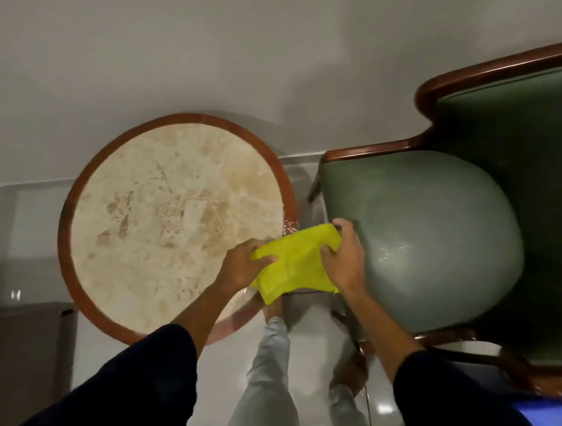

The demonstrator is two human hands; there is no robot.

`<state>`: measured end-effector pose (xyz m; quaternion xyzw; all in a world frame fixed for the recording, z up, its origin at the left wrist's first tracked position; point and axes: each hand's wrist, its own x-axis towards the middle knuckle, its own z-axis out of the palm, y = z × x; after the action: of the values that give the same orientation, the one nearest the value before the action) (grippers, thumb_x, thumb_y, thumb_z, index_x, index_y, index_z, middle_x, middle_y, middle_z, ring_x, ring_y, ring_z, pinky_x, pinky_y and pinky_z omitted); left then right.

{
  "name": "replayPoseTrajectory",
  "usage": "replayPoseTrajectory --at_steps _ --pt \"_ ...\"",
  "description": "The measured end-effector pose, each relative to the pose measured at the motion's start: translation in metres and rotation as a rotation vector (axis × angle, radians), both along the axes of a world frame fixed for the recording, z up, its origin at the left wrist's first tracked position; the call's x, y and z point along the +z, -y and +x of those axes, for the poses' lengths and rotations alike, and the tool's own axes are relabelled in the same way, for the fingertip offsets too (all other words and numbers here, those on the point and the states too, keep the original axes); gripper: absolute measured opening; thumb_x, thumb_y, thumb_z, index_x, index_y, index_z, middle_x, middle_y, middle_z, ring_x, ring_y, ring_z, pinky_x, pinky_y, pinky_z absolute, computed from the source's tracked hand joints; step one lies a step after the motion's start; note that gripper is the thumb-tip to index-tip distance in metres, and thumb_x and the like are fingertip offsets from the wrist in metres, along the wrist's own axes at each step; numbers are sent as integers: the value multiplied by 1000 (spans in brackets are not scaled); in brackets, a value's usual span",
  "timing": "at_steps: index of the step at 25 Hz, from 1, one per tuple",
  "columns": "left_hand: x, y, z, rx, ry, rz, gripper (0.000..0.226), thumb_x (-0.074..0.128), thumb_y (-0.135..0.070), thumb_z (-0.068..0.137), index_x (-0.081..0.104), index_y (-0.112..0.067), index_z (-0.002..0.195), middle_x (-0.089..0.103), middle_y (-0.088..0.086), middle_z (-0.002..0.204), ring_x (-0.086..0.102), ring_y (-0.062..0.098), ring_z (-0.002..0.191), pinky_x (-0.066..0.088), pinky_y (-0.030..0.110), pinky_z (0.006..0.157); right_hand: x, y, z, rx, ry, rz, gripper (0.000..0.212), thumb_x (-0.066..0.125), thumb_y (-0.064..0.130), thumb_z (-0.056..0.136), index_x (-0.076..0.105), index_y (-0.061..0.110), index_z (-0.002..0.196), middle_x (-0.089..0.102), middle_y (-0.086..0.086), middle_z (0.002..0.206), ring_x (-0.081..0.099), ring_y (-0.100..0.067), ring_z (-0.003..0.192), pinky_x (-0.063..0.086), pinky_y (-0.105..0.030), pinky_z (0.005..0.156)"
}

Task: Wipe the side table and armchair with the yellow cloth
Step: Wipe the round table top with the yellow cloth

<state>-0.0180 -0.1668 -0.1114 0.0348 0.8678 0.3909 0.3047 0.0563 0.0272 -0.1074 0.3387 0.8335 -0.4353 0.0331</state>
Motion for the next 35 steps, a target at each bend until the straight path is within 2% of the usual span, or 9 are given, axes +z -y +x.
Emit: replayPoseTrajectory --at_steps 2,4,8,13,18,21,27,32,35 --pt "6 58 -48 -29 -376 -234 64 59 -49 86 50 -9 135 56 18 135 50 33 128 42 46 104 -1 76 -45 31 66 185 71 66 35 87 38 8 146 41 -20 150 39 -35 138 35 -48 109" --pt "7 114 -103 -69 -638 -540 69 36 -54 92 36 -8 144 41 20 149 38 36 138 33 57 112 -3 143 -84 -5 122 140 87 54 53 91 22 -2 151 23 -24 160 24 -37 148 28 -51 117" --pt "-42 190 -156 -140 -718 -784 66 24 -52 98 17 -15 152 17 17 162 17 32 149 17 60 118 -44 180 -179 -12 64 324 85 39 58 95 23 -3 151 25 -23 159 20 -35 150 21 -55 120" --pt "-137 233 -182 -68 -839 -741 61 39 -43 97 27 -14 150 28 13 159 22 23 149 21 54 119 -125 225 -351 374 -11 532 71 21 53 98 15 11 155 13 -12 165 7 -28 153 8 -52 124" --pt "-196 266 -189 54 -656 -755 56 25 -36 102 18 -12 152 20 12 162 16 24 150 18 52 121 -195 305 -211 958 -165 531 65 33 48 99 21 17 155 13 -6 166 9 -24 153 19 -52 120" --pt "-218 279 -198 18 -575 -774 57 19 -38 101 15 -13 152 18 12 163 13 24 151 15 52 121 -212 243 -171 971 -68 572 67 27 54 99 13 22 156 4 -1 167 7 -21 154 18 -51 121" --pt "-216 286 -237 74 -524 -721 56 21 -38 101 19 -14 152 20 13 162 16 26 150 13 52 122 -210 265 -367 624 45 612 69 33 52 97 22 15 154 18 -9 164 12 -27 153 15 -54 123" --pt "-207 287 -263 257 -503 -562 47 27 -35 101 51 -12 136 43 15 151 40 31 138 28 49 112 -218 291 -277 1462 -361 472 70 42 57 94 33 18 151 26 -9 162 14 -26 153 15 -52 122" --pt "-194 286 -263 100 -485 -346 63 20 -56 98 65 -18 120 53 14 142 49 33 126 36 45 103 -215 253 -232 1307 -335 569 84 44 72 86 25 26 154 20 -9 164 13 -25 153 18 -57 120"
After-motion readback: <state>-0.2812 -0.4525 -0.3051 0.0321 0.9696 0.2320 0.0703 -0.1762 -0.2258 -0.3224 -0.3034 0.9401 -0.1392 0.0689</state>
